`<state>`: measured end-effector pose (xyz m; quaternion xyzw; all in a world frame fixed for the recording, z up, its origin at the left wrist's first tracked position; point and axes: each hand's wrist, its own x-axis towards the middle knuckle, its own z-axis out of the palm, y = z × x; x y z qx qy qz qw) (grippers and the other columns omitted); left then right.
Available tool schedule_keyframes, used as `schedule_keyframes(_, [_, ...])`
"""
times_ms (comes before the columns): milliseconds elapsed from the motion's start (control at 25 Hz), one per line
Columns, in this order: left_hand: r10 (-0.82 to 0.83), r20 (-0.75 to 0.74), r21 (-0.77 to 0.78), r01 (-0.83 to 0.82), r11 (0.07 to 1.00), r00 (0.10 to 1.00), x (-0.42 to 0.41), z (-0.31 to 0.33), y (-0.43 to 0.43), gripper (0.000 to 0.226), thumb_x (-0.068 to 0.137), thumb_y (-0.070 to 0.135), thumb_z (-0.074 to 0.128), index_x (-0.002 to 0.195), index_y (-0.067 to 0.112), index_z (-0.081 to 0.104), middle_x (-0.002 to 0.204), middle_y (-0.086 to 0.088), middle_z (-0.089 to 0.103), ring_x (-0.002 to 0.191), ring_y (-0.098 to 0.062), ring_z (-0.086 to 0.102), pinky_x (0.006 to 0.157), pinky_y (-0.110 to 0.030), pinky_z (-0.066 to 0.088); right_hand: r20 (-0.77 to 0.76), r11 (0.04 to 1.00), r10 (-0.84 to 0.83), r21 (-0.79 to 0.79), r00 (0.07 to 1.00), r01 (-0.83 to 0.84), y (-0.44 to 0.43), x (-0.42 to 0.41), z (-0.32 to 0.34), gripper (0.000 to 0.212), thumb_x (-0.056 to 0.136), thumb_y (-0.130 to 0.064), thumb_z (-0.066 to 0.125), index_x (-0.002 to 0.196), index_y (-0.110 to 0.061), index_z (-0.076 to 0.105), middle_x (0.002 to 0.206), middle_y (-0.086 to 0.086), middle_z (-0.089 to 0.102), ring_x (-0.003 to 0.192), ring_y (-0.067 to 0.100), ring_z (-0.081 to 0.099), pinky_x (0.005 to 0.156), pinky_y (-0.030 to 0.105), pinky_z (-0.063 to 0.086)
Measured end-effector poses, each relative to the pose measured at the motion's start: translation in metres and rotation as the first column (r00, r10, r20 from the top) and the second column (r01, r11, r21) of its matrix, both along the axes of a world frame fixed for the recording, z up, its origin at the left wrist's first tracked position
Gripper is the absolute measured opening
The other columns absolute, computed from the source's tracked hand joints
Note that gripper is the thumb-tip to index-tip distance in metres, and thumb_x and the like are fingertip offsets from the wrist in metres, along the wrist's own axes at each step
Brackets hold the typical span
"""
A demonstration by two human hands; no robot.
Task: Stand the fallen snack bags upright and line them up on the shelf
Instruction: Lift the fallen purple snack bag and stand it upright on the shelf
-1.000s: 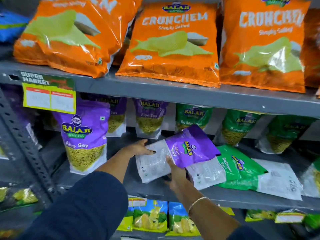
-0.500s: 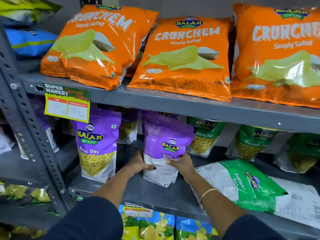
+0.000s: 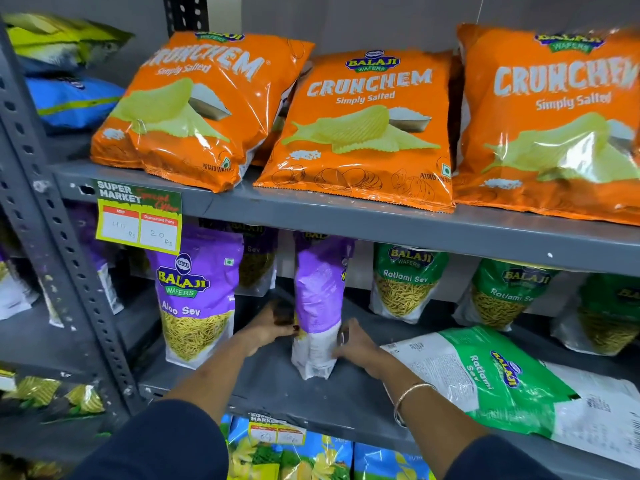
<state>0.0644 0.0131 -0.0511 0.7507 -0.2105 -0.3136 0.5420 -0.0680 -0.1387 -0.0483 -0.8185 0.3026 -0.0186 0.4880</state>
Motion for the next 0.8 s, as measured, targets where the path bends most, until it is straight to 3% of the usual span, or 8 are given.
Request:
schedule_keyframes(80, [-0.048, 0.083, 0.014, 0.047, 0.999, 0.995, -0.008, -0.005, -0.008, 0.094, 0.062, 0.018, 0.080, 0.139, 0.014, 0.024, 0.139, 0.000, 0.044, 0.129, -0.015, 0.040, 0.111, -0.037, 0.035, -0.082, 0.991, 0.098, -0.088, 0.992, -0.105, 0.002, 0.003, -0.003, 0.082, 0.064, -0.026, 0.081, 0.128, -0.007, 0.033, 0.129, 0.010, 0.040, 0.122, 0.024, 0.039, 0.105, 0.037, 0.035])
schedule_keyframes(120, [-0.069, 0.097, 0.026, 0.067, 0.997, 0.993, -0.012, -0.003, -0.013, 0.097, 0.062, 0.015, 0.081, 0.139, 0.012, 0.023, 0.140, 0.000, 0.044, 0.129, -0.016, 0.041, 0.112, -0.036, 0.035, -0.102, 0.985, 0.096, -0.133, 0.990, -0.109, 0.005, 0.007, -0.003, 0.094, 0.059, -0.037, 0.082, 0.134, -0.011, 0.032, 0.135, 0.011, 0.033, 0.130, 0.028, 0.028, 0.109, 0.040, 0.029])
schedule_keyframes(200, [-0.089, 0.098, 0.017, 0.087, 0.996, 0.991, -0.013, 0.000, -0.021, 0.100, 0.057, 0.010, 0.083, 0.138, 0.009, 0.025, 0.136, -0.007, 0.050, 0.125, -0.021, 0.048, 0.108, -0.036, 0.040, -0.073, 0.973, 0.066, -0.217, 0.995, -0.080, 0.011, 0.013, -0.007, 0.097, 0.052, -0.050, 0.081, 0.133, -0.016, 0.039, 0.136, 0.011, 0.036, 0.130, 0.030, 0.025, 0.109, 0.040, 0.029])
schedule_keyframes(320, [-0.076, 0.066, 0.023, 0.075, 0.997, 0.995, -0.001, 0.005, -0.018, 0.123, 0.045, 0.016, 0.085, 0.143, 0.012, 0.012, 0.135, -0.013, 0.051, 0.125, -0.025, 0.048, 0.110, -0.042, 0.038, 0.096, 0.994, -0.017, -0.105, 0.995, 0.027, 0.002, 0.011, -0.006, 0.085, 0.058, -0.023, 0.085, 0.128, -0.004, 0.039, 0.124, 0.008, 0.051, 0.119, 0.024, 0.045, 0.104, 0.033, 0.039])
schedule_keyframes(400, [-0.082, 0.058, 0.076, 0.078, 0.994, 0.995, 0.009, 0.008, -0.009, 0.110, 0.059, 0.006, 0.081, 0.144, 0.012, 0.012, 0.127, -0.015, 0.052, 0.119, -0.024, 0.049, 0.109, -0.038, 0.038, 0.131, 1.000, -0.028, -0.007, 0.991, 0.029, -0.009, 0.006, 0.000, 0.081, 0.063, -0.002, 0.080, 0.130, -0.002, 0.033, 0.120, 0.006, 0.053, 0.114, 0.020, 0.050, 0.100, 0.032, 0.041])
schedule_keyframes(520, [-0.030, 0.098, 0.078, 0.022, 0.997, 0.995, 0.012, 0.013, -0.004, 0.079, 0.067, -0.003, 0.073, 0.132, 0.006, 0.029, 0.134, -0.017, 0.049, 0.127, -0.028, 0.044, 0.108, -0.039, 0.036, 0.166, 0.995, -0.040, -0.086, 0.985, 0.055, -0.019, 0.013, 0.002, 0.082, 0.053, -0.001, 0.078, 0.128, -0.004, 0.044, 0.126, 0.018, 0.056, 0.125, 0.035, 0.045, 0.106, 0.046, 0.040])
schedule_keyframes(640, [0.015, 0.072, 0.004, -0.015, 1.000, 0.997, 0.005, 0.010, -0.007, 0.079, 0.067, -0.008, 0.072, 0.131, 0.005, 0.028, 0.135, -0.019, 0.048, 0.126, -0.031, 0.046, 0.109, -0.047, 0.039, 0.242, 0.994, -0.090, 0.086, 0.966, 0.071, -0.024, 0.014, -0.002, 0.075, 0.050, 0.010, 0.075, 0.118, -0.005, 0.047, 0.122, 0.022, 0.060, 0.119, 0.037, 0.053, 0.101, 0.051, 0.045])
schedule_keyframes(800, [0.072, 0.119, -0.019, -0.070, 0.997, 0.990, 0.001, 0.005, -0.009, 0.082, 0.058, 0.007, 0.078, 0.129, 0.009, 0.038, 0.131, -0.019, 0.054, 0.121, -0.032, 0.051, 0.105, -0.049, 0.043, 0.271, 0.978, -0.064, 0.210, 0.960, 0.006, -0.028, 0.009, -0.002, 0.069, 0.063, 0.019, 0.070, 0.124, 0.002, 0.041, 0.123, 0.021, 0.057, 0.113, 0.029, 0.055, 0.101, 0.046, 0.045])
